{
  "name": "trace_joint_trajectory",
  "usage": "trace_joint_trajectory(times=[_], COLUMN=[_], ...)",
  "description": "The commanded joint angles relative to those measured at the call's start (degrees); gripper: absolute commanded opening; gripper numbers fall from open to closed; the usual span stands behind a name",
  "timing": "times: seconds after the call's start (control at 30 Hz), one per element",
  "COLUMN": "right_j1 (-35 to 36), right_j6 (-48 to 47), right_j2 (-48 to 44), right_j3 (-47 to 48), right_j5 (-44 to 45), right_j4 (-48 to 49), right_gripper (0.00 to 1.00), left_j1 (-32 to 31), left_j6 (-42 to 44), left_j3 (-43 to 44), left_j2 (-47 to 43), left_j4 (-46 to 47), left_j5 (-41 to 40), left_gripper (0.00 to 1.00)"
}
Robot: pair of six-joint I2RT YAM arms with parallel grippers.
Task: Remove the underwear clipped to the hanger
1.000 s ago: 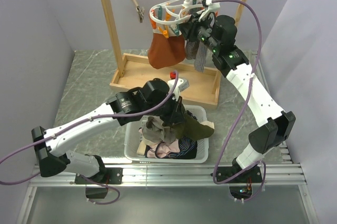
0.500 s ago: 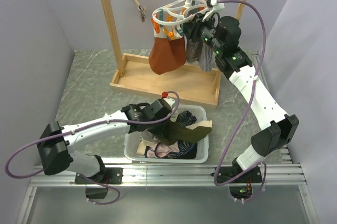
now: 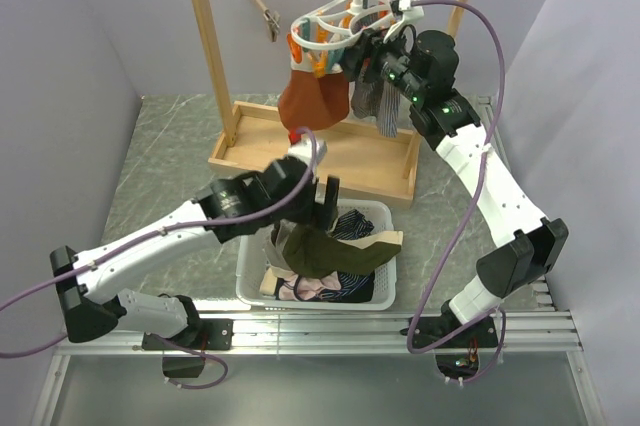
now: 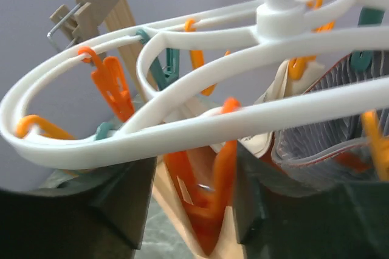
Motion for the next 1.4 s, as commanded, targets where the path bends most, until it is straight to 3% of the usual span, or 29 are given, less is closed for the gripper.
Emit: trace_joint_trajectory(times=[0.0, 0.03, 0.13, 0.27, 0.5, 0.67, 1.0, 1.17, 1.27, 1.37], right_j1=[-0.2, -0.3, -0.5, -1.4, -2.9, -6.1, -7.4, -7.4, -7.7, -8.5], right_j6=[0.8, 1.5, 2.4, 1.7, -1.8, -4.5, -8.2, -6.4, -4.9, -3.2], right_j2=[-1.3, -2.5, -6.1, -11.1, -19.3, -16.8, -10.6, -4.0, -0.5, 2.2], right_j3=[2.7, 1.9, -3.1, -8.8, -20.4, -21.6, -23.5, -20.9, -18.7, -14.7], right_j5=[-2.7, -2.4, 0.9, 5.3, 10.7, 12.4, 10.0, 10.9, 8.9, 3.2], right_j4=[-1.8, -1.5, 1.3, 3.4, 7.1, 5.0, 9.8, 13.1, 14.4, 13.0], right_gripper=[0.71, 0.86, 0.98, 0.99, 1.00, 1.00, 0.98, 0.93, 0.78, 0.40], left_j1=[0.1, 0.0, 0.1, 1.4, 9.7, 10.7, 11.3, 11.8, 12.0, 12.1], left_j6=[0.6, 1.0, 2.3, 2.2, -0.9, 0.0, 0.3, 0.8, 0.6, 0.2], left_j3=[9.8, 11.0, 13.9, 13.7, 5.5, 4.1, 5.5, 6.6, 7.4, 6.9], left_j2=[0.0, 0.7, 1.8, 2.2, -0.2, -1.2, -1.0, 0.0, 0.5, 0.2], left_j4=[6.4, 7.4, 10.4, 12.7, 16.3, 18.1, 18.8, 18.7, 18.2, 18.8], left_j5=[-4.3, -5.0, -7.3, -9.8, -5.2, -5.1, -4.8, -4.0, -3.6, -3.6], left_gripper=[0.99, 1.00, 0.99, 0.99, 0.99, 1.00, 0.99, 0.99, 0.99, 0.99])
